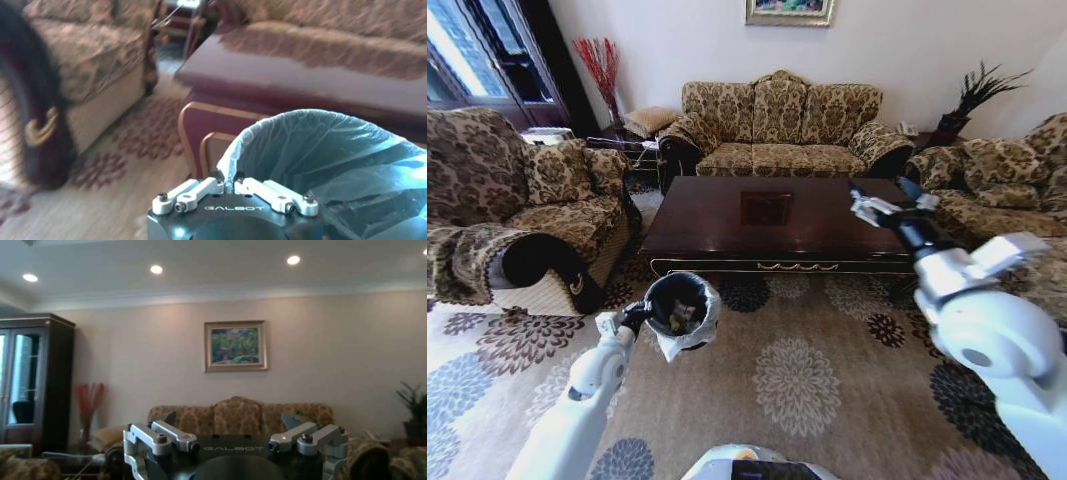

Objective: Move to the front of the table and place the trash on the table into the trash bin.

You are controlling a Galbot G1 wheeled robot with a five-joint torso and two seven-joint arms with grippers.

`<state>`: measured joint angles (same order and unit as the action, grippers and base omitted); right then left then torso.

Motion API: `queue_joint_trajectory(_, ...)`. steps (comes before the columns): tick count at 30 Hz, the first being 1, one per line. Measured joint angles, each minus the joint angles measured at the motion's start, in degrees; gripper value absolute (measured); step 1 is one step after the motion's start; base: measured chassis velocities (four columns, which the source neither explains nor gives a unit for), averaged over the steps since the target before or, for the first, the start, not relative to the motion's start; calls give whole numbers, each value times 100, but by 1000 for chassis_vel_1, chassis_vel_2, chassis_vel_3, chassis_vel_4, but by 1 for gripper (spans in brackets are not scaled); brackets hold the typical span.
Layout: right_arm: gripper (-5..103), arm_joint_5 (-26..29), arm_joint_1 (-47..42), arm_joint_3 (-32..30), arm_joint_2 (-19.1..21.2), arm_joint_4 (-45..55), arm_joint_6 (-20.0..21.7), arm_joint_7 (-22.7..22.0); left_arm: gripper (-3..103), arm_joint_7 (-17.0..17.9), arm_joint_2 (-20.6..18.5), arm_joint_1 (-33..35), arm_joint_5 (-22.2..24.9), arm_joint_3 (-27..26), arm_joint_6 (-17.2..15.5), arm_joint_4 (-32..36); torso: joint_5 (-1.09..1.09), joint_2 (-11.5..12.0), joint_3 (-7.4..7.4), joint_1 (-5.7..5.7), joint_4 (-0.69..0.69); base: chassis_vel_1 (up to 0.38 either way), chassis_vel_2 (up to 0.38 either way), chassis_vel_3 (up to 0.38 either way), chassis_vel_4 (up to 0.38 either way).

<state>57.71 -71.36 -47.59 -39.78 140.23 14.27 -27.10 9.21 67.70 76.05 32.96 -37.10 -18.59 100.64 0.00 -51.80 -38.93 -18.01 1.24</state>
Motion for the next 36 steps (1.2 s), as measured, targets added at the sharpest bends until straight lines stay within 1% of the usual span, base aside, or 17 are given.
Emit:
queue_joint_trajectory(2,100,-10,-395,-422,-146,57,-25,58,3,41,46,-49,-14,-2,110,-327,1,0,0,0,1,0,0,0,0)
queue_joint_trajectory(3,100,-10,-395,-422,-146,57,-25,58,3,41,46,-49,-14,-2,110,-327,1,0,0,0,1,0,0,0,0)
queue_joint_trajectory(4,100,-9,-756,-811,-306,129,-49,142,3,68,79,-103,-12,-6,256,-672,0,0,0,0,2,0,0,0,0)
queue_joint_trajectory(6,100,-8,-1105,-1226,-498,215,-97,229,3,98,119,-218,-7,-5,506,-1170,0,0,0,0,2,0,0,0,0)
queue_joint_trajectory(8,100,-9,-1149,-1276,-523,228,-106,237,3,100,126,-241,-8,-5,540,-1248,1,0,0,0,2,0,0,0,0)
queue_joint_trajectory(9,100,9,-1405,-1591,-659,290,-148,266,3,102,175,-440,-8,13,727,-1808,1,0,1,1,1,0,0,0,0)
queue_joint_trajectory(10,100,25,-1524,-1743,-710,298,-161,278,3,100,200,-540,2,27,787,-2071,1,0,1,0,2,0,0,0,0)
queue_joint_trajectory(11,100,25,-1524,-1743,-710,298,-161,278,3,100,200,-540,2,27,787,-2071,1,0,1,0,2,0,0,0,0)
queue_joint_trajectory(12,100,51,-1688,-1993,-774,300,-187,303,3,91,239,-685,15,54,882,-2431,-1,0,0,0,2,0,0,0,0)
queue_joint_trajectory(14,100,95,-1896,-2302,-848,300,-220,328,3,7,301,-930,13,101,1092,-2957,0,0,-1,0,3,0,0,0,0)
queue_joint_trajectory(15,100,95,-1896,-2302,-848,300,-220,328,3,7,301,-930,13,101,1092,-2957,0,0,-1,0,3,0,0,0,0)
queue_joint_trajectory(17,100,166,-2080,-2610,-913,305,-237,330,3,-121,384,-1298,5,150,1479,-3637,-1,0,0,0,0,0,0,0,0)
queue_joint_trajectory(18,100,166,-2080,-2610,-913,305,-237,330,3,-121,384,-1298,5,150,1479,-3637,-1,0,0,0,0,0,0,0,0)
queue_joint_trajectory(20,100,233,-2213,-2826,-943,311,-240,325,3,-264,423,-1520,5,166,1682,-4019,0,0,0,0,-1,0,0,0,0)
queue_joint_trajectory(31,100,246,-2614,-3131,-1155,309,-276,271,3,-538,430,-2201,-143,178,1875,-5426,0,0,0,0,4,0,0,0,0)
queue_joint_trajectory(33,100,263,-2704,-3235,-1170,308,-303,271,3,-586,441,-2363,-140,176,2004,-5754,1,0,0,0,1,0,0,0,0)
queue_joint_trajectory(36,100,294,-2752,-3321,-1175,307,-311,271,3,-625,456,-2452,-128,172,2039,-5934,-1,0,0,0,0,0,0,0,0)
